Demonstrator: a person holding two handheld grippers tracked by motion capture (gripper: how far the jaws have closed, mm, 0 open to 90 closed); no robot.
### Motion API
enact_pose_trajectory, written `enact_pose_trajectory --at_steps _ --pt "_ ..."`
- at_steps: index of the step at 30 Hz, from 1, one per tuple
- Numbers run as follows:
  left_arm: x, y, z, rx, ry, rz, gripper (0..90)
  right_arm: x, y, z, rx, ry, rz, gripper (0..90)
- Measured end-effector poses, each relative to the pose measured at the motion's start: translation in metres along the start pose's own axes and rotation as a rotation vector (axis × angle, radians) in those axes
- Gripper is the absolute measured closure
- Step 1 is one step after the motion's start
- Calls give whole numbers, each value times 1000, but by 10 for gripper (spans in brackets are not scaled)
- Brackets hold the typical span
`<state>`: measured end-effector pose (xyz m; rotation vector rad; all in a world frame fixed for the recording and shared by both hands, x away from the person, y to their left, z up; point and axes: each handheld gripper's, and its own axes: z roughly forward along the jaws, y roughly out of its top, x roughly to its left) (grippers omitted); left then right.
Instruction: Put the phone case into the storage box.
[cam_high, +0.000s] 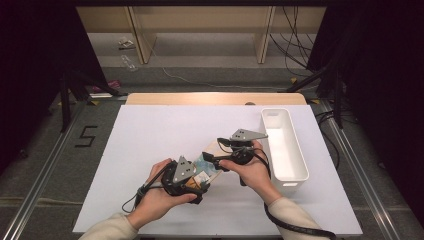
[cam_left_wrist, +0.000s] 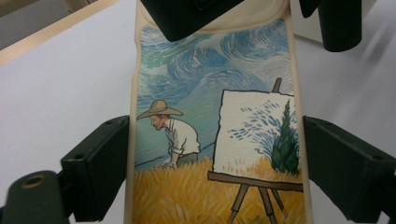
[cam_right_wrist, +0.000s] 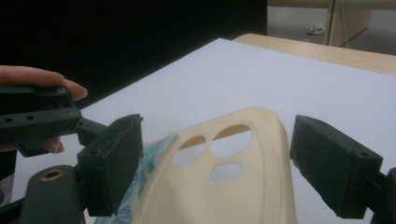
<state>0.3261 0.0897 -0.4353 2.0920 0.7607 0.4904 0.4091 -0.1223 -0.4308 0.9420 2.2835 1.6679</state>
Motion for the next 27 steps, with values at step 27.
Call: enact_pose_trajectory --at_steps 27 --pt "-1 -1 1 6 -5 5 113 0 -1 1 0 21 17 335"
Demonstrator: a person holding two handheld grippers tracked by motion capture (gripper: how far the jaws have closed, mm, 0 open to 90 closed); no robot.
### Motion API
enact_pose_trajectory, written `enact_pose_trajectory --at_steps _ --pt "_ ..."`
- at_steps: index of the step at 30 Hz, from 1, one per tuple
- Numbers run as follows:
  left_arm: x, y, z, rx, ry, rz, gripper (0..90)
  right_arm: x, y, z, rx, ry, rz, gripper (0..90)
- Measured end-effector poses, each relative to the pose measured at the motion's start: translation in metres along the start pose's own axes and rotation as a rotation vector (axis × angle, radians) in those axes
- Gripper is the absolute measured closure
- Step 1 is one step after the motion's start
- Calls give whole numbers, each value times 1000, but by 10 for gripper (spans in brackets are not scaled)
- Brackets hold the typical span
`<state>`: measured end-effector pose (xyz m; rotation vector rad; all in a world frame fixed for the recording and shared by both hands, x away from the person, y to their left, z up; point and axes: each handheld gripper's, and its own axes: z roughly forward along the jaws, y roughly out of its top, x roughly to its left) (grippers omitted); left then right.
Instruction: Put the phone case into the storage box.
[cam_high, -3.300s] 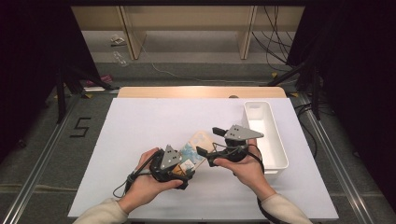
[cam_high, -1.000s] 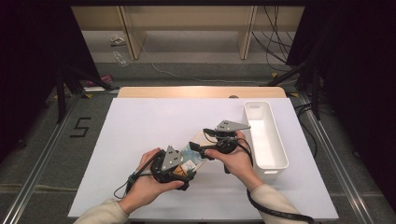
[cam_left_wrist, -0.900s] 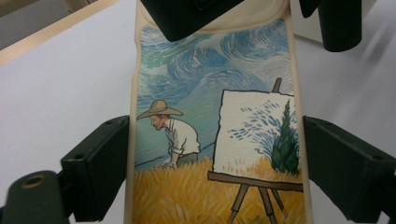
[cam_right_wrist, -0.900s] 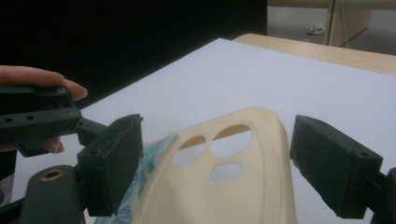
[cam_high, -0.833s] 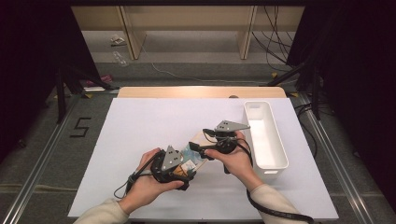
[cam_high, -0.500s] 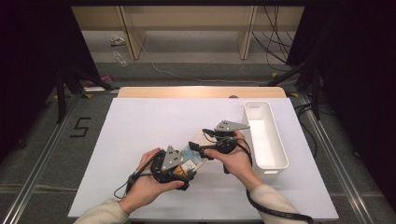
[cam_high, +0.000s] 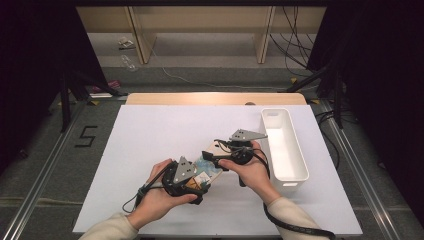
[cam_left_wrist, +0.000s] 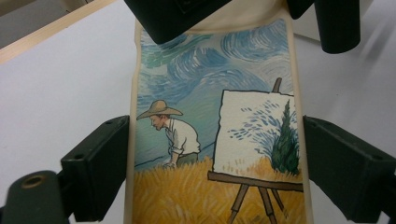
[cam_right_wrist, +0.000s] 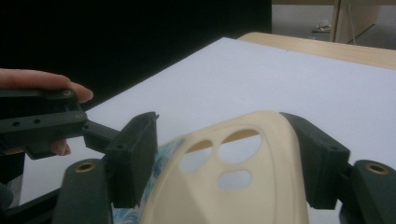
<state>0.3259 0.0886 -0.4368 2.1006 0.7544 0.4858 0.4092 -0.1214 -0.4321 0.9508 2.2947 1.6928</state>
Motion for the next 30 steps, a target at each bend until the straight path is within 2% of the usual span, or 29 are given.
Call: enact_pose_trajectory --at_steps 4,9,10,11,12,14,15,17,18,19,20,22,24,25,28,30 --pt "0 -1 1 3 -2 -1 113 0 1 -1 -18 -4 16 403" --pt "-1 -2 3 16 -8 5 112 -2 3 -6 -40 6 40 552" --pt "-1 -2 3 20 -9 6 112 -3 4 -6 -43 13 44 573" --pt "-1 -3 4 25 -10 8 111 -3 5 -8 -52 36 63 634" --pt "-1 -3 4 29 -12 10 111 -3 5 -8 -52 36 63 634" --pt "-1 -4 6 36 -16 16 112 -2 8 -11 -73 86 88 724" --pt "-1 -5 6 39 -17 18 112 -2 8 -11 -73 86 88 724" --pt "0 -5 6 47 -15 31 125 1 11 -13 -86 117 96 780" --pt "0 -5 5 12 4 19 361 4 13 -14 -92 116 94 795" --pt "1 -4 5 17 -4 28 380 7 15 -15 -89 98 60 797" --pt "2 -3 4 10 -6 31 243 10 20 -19 -85 95 48 798" --pt "4 -2 2 -21 -8 15 239 11 22 -21 -94 90 42 798" --pt "5 -1 0 -62 -18 -1 235 14 31 -29 -105 63 -10 798" --pt "6 0 -2 -76 -20 -12 235 14 31 -29 -105 63 -10 798" --pt "12 -1 -2 -88 -14 -30 228 13 39 -38 -123 48 -34 798" --pt "18 -4 -1 -82 -24 -62 240 12 44 -44 -120 44 -52 797"
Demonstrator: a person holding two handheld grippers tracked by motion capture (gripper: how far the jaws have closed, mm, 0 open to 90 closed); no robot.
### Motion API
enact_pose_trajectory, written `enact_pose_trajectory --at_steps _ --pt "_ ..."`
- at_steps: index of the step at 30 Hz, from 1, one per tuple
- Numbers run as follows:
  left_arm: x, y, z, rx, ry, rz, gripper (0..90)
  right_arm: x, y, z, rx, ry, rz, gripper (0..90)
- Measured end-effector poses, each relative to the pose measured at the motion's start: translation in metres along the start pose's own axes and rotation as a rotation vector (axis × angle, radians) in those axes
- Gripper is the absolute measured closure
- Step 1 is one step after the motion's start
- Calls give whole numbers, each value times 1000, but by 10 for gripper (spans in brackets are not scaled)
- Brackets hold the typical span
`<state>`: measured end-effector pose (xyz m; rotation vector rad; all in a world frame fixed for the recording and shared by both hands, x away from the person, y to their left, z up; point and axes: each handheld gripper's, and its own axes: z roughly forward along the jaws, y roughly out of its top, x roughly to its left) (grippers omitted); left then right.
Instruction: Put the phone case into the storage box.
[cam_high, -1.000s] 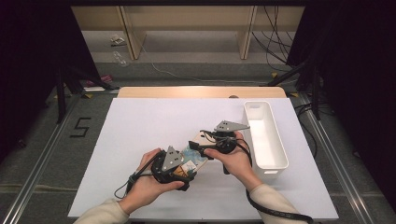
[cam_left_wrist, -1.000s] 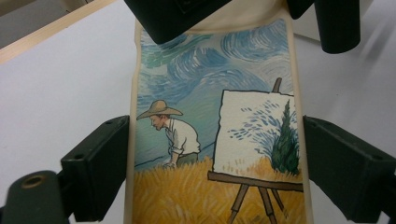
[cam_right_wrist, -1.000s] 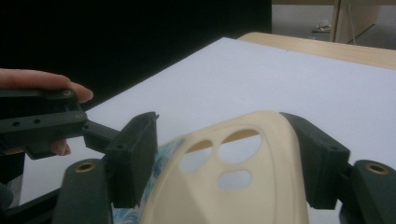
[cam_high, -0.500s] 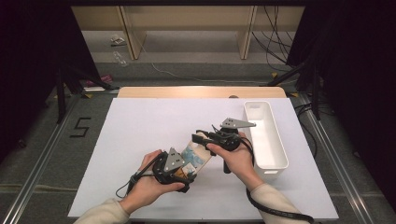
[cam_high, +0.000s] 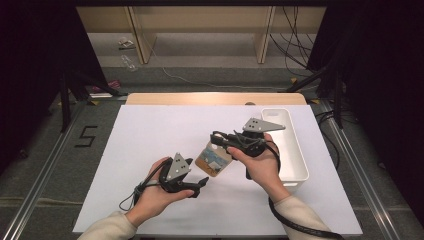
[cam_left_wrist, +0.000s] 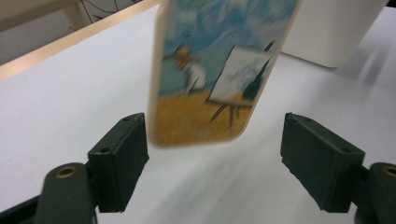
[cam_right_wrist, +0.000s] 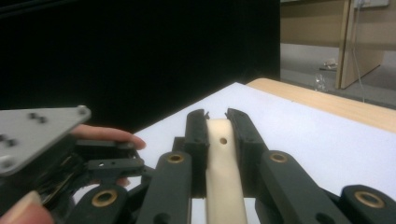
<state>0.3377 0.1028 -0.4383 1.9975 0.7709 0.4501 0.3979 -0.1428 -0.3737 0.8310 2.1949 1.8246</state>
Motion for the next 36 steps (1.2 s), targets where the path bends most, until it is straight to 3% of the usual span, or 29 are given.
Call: enact_pose_trajectory --at_steps 2,6,11,16,20,28,36 --pt "6 -2 1 0 -11 -31 253 -1 4 -4 13 -8 -24 797" --pt "12 -4 2 -5 -6 -43 263 -2 8 -8 23 -13 -60 797" --pt "15 -4 2 -15 -15 -34 270 1 10 -7 78 3 -119 797" --pt "16 -4 2 -32 -46 -15 288 7 13 -4 148 42 -208 797" --pt "14 -4 3 -33 -77 8 289 10 15 -4 172 72 -241 797" --pt "11 -4 6 -38 -122 64 328 17 18 -3 211 117 -285 797" --pt "12 -4 8 -55 -153 78 353 19 18 -1 223 128 -289 797"
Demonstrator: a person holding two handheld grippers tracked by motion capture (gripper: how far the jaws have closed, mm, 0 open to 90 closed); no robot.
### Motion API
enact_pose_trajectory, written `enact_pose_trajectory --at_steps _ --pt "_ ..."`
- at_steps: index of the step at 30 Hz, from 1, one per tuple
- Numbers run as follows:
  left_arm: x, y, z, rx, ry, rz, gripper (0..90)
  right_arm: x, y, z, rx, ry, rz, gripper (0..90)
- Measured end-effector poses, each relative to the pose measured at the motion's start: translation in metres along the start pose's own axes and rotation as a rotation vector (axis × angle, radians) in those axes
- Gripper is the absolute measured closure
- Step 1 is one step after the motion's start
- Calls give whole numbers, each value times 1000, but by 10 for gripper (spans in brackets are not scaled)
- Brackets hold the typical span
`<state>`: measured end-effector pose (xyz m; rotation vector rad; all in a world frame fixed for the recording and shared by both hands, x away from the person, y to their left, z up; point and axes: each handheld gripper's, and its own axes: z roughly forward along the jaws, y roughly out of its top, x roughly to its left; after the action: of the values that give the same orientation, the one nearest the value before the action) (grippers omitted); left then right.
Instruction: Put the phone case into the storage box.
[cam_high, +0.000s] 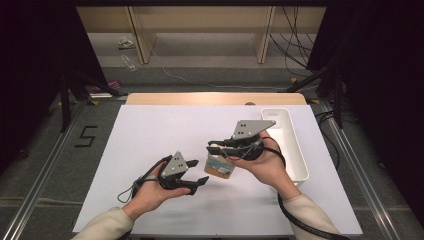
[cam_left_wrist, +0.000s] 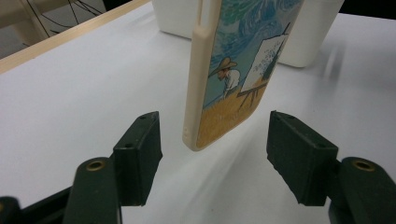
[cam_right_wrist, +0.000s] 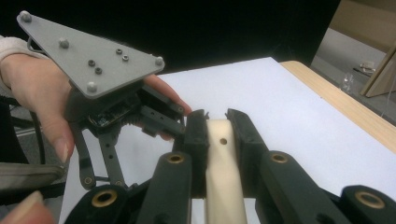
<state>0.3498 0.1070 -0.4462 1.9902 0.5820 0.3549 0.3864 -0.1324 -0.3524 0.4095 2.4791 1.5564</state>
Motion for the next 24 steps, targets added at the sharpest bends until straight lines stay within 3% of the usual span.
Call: enact_pose_trajectory --at_steps 4,9,17,24 --pt "1 1 2 -2 -13 7 363 0 0 1 7 9 1 797" --pt "-2 4 9 -6 -58 32 379 1 1 0 10 13 -3 797" --pt "-2 7 15 -3 -98 104 393 1 2 -1 13 26 2 797" --pt "0 9 21 11 -134 114 422 2 2 -1 16 39 6 797"
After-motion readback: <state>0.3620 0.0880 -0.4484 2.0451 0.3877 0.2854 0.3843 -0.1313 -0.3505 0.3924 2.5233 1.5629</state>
